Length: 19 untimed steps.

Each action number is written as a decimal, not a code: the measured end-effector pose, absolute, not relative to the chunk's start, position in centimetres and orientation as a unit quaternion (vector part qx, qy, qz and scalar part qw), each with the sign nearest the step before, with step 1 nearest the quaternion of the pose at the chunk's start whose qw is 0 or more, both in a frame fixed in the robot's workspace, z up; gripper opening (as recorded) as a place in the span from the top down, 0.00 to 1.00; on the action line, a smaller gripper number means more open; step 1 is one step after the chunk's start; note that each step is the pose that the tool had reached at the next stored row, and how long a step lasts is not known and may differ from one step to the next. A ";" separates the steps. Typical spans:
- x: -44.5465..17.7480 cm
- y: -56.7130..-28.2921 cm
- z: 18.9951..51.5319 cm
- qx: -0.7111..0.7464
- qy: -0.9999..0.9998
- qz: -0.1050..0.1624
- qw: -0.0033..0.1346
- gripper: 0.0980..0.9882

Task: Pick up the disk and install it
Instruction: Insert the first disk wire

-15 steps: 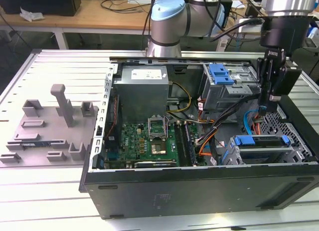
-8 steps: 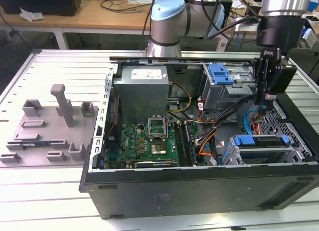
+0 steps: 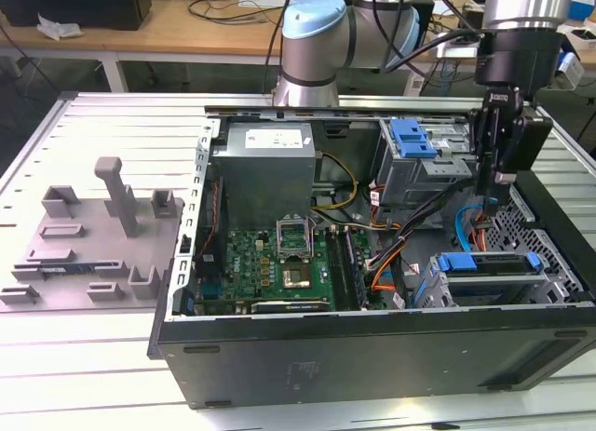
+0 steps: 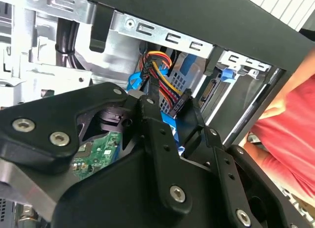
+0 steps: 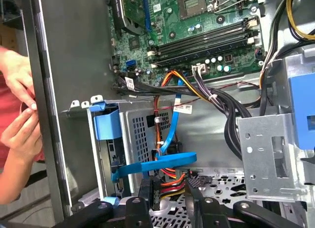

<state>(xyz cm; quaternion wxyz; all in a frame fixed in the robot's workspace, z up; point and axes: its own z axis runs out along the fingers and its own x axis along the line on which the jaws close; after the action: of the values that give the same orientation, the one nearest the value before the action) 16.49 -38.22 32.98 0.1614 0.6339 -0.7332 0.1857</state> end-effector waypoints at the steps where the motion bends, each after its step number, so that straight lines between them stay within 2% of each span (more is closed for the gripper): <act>1: 16.5 -38.2 32.9 0.635 -0.732 0.187 0.162 0.65; 8: 16.5 -38.2 32.6 0.636 -0.725 0.201 0.173 0.65; 14: 16.5 -37.9 32.5 0.635 -0.724 0.203 0.175 0.65; 19: 16.5 -37.4 32.5 0.632 -0.721 0.215 0.187 0.65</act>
<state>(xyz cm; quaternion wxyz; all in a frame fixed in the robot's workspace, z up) 16.48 -37.45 32.48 0.1869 0.6321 -0.7206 0.2151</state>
